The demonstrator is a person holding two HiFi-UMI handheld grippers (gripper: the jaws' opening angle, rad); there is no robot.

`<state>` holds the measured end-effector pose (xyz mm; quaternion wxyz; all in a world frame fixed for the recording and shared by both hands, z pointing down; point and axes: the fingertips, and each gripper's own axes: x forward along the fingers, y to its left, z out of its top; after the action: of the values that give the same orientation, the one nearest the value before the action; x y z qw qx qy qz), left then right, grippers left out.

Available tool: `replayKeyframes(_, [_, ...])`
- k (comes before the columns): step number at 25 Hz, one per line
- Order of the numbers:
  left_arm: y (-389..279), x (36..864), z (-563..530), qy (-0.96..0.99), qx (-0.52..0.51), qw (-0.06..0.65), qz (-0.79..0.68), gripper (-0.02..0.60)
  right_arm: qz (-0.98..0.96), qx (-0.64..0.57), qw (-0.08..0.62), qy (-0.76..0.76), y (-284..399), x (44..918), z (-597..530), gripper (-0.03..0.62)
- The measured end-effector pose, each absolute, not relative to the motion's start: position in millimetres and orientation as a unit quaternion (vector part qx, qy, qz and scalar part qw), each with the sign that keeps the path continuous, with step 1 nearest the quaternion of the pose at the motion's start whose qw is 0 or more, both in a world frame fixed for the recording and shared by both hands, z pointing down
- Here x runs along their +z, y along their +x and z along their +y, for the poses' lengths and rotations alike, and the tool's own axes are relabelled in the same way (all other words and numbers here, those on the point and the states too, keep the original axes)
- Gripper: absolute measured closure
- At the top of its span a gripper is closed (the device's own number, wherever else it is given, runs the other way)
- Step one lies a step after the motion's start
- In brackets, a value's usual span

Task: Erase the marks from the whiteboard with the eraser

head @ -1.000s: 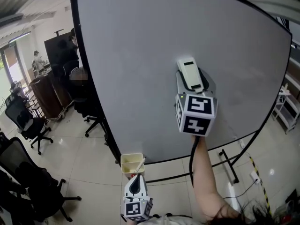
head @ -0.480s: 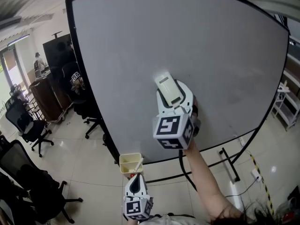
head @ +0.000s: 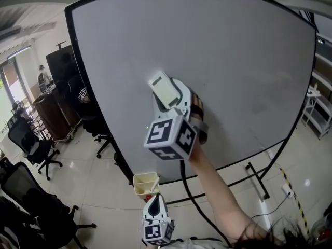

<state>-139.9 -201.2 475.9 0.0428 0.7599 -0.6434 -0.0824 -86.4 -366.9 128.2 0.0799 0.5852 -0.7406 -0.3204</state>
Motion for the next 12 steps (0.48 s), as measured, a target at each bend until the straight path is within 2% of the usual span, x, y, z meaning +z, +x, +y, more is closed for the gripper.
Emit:
replayKeyframes(3, [-138.1,482.7,-196.4,0.757,-0.071,0.036,-0.648,0.578,-0.747,-0.233,0.002,0.623,-19.3,99.3,-374.3,0.315])
replayKeyframes(5, [-146.2,491.1,-198.1,0.753,-0.063,0.038,-0.654,0.578,-0.743,-0.206,-0.024,0.637,-6.6,88.9,-373.8,0.316])
replayKeyframes(9, [-153.5,486.4,-204.9,0.751,-0.075,0.049,-0.654,0.578,-0.745,-0.305,0.057,0.590,-99.7,115.1,-362.6,0.316])
replayKeyframes(10, [-151.0,484.2,-205.1,0.754,-0.077,0.045,-0.651,0.578,-0.746,-0.319,0.068,0.580,-108.7,119.3,-362.5,0.315])
replayKeyframes(12, [-143.7,478.7,-202.2,0.757,-0.083,0.043,-0.647,0.578,-0.760,-0.290,0.045,0.580,-83.3,115.1,-367.3,0.315])
